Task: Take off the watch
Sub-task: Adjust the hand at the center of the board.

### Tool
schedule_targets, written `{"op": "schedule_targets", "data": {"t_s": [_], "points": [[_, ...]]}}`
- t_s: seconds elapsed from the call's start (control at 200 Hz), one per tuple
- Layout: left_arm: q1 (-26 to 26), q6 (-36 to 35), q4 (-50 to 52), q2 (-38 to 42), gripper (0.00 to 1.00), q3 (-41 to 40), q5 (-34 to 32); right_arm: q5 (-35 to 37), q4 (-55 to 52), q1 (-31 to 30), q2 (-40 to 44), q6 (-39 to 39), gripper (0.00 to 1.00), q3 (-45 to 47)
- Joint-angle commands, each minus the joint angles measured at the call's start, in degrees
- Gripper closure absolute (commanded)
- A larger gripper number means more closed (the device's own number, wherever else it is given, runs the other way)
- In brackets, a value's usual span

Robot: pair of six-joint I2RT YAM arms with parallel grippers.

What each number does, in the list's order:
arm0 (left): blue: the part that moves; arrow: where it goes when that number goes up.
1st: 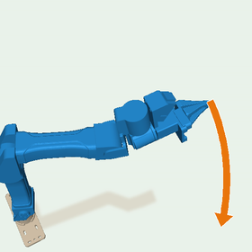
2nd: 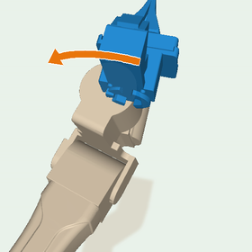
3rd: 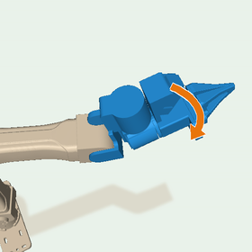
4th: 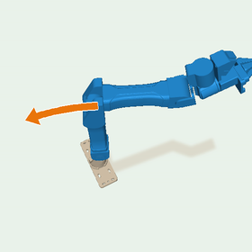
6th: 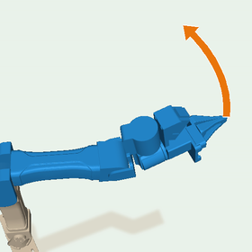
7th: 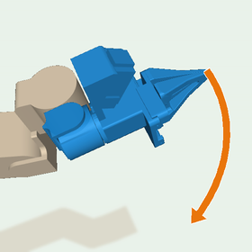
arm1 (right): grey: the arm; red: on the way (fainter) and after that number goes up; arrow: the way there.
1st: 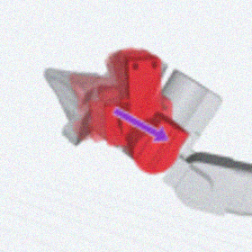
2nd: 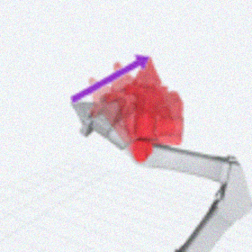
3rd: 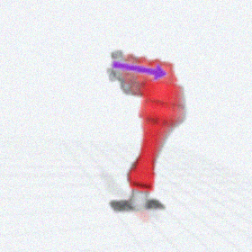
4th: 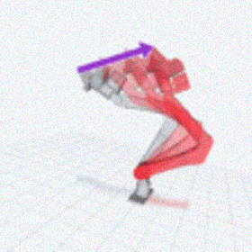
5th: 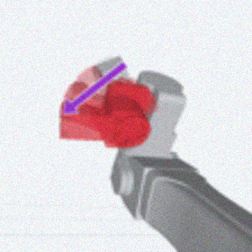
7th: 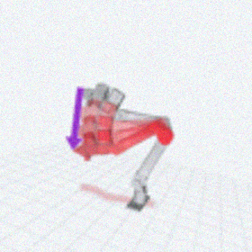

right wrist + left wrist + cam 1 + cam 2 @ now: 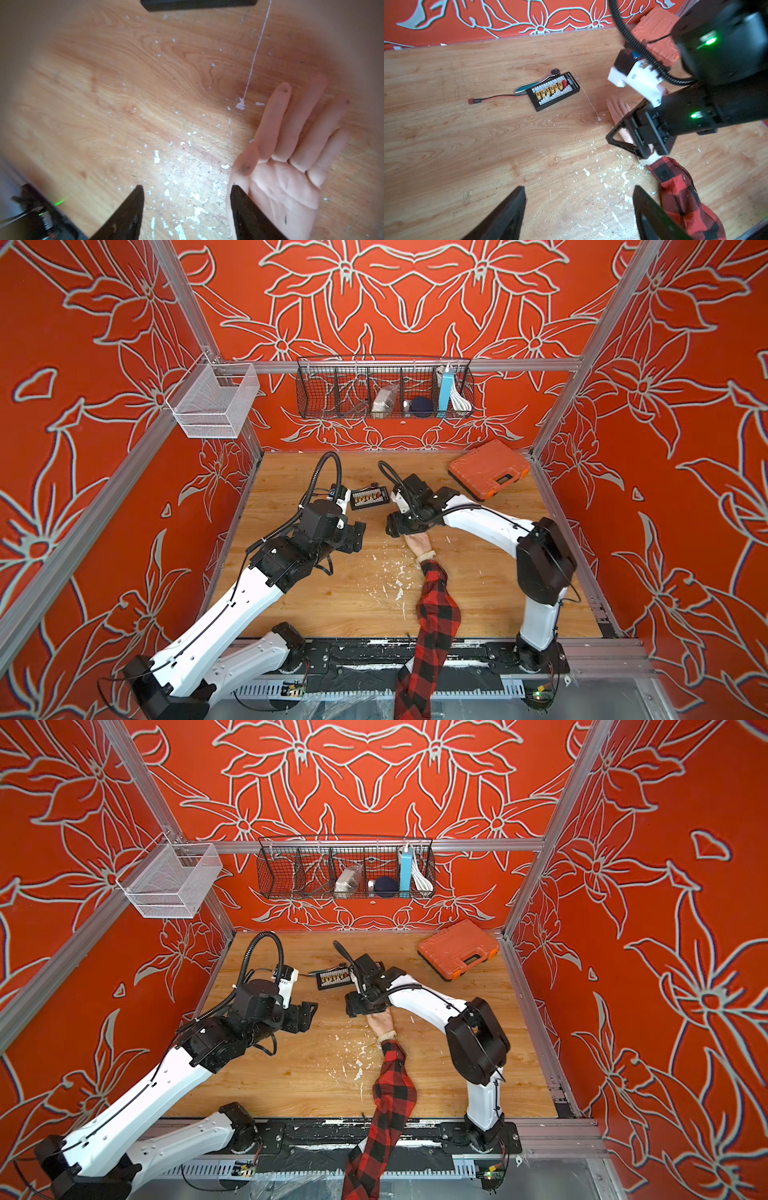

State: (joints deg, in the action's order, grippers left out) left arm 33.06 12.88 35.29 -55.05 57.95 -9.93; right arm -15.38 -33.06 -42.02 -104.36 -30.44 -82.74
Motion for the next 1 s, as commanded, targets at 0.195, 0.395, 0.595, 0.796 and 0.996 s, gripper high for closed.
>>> {"op": "schedule_targets", "data": {"t_s": [0.195, 0.395, 0.595, 0.796, 0.996], "points": [[0.18, 1.02, -3.16, -8.27, 0.26, 0.43, 9.84, -7.69, 5.8, 9.88, 15.33, 3.69, 0.33, 18.5], [0.63, 4.05, -5.48, -13.26, 0.3, 0.94, 11.95, -7.7, 2.98, 13.72, 21.84, 8.99, 0.35, 26.66], [0.34, 2.96, -1.83, -15.57, 0.3, 5.48, 11.05, -11.64, 0.96, 13.63, 23.12, 7.57, 0.31, 31.94], [-1.55, 0.68, 1.84, -14.65, 0.27, 9.1, 13.88, -18.82, 9.54, 12.52, 21.57, 3.26, 0.29, 37.31], [-3.87, -4.88, 4.65, -14.19, 0.27, 10.82, 12.82, -21.71, 16.09, 9.29, 16.88, -1.88, 0.3, 35.61]]}}
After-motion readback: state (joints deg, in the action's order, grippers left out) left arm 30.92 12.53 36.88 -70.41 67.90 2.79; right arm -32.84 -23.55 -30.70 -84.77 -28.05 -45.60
